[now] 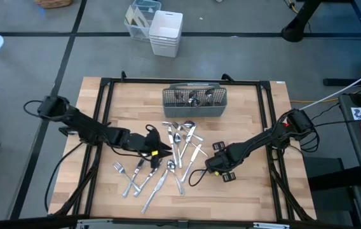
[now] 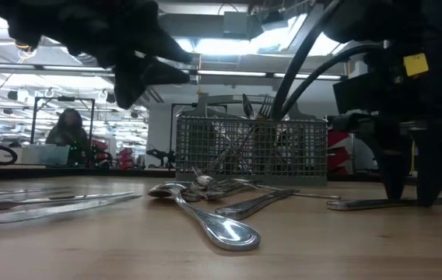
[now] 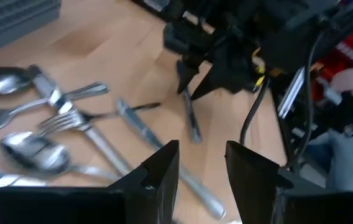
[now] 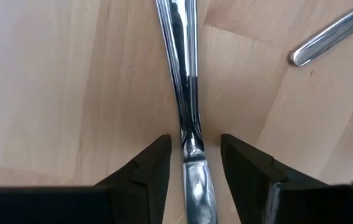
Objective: Sort silverware
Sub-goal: Put the knife into the silverware rack
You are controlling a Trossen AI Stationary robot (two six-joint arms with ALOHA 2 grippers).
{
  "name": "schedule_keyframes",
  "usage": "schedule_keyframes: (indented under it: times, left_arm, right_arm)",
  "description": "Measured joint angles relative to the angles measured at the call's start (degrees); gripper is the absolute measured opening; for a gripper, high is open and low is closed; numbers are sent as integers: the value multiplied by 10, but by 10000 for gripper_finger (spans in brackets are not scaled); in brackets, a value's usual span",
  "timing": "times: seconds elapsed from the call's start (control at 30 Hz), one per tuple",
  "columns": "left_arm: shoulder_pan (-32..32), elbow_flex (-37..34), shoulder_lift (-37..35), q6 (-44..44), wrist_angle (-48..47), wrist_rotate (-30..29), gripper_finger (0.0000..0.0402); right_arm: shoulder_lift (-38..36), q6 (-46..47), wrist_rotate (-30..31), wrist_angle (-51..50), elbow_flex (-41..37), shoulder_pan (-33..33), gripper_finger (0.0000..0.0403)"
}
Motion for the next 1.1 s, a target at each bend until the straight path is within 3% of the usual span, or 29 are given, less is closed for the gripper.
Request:
schedule_keyframes:
  times: [0.17, 0.37, 0.6, 1.1]
  left_arm:
    - [0, 0, 64, -2, 79, 13, 125]
    - [0, 4, 151, 44, 200, 37, 125]
    - [1, 51, 225, 60, 218, 48, 125]
    - [4, 66, 235, 89, 217, 50, 125]
  right_arm:
    - [2, 1, -12, 2, 0, 0, 136]
    - [3, 6, -21, 4, 0, 0, 86]
    - [3, 19, -24, 9, 0, 0, 30]
    - [3, 19, -25, 10, 0, 1, 44]
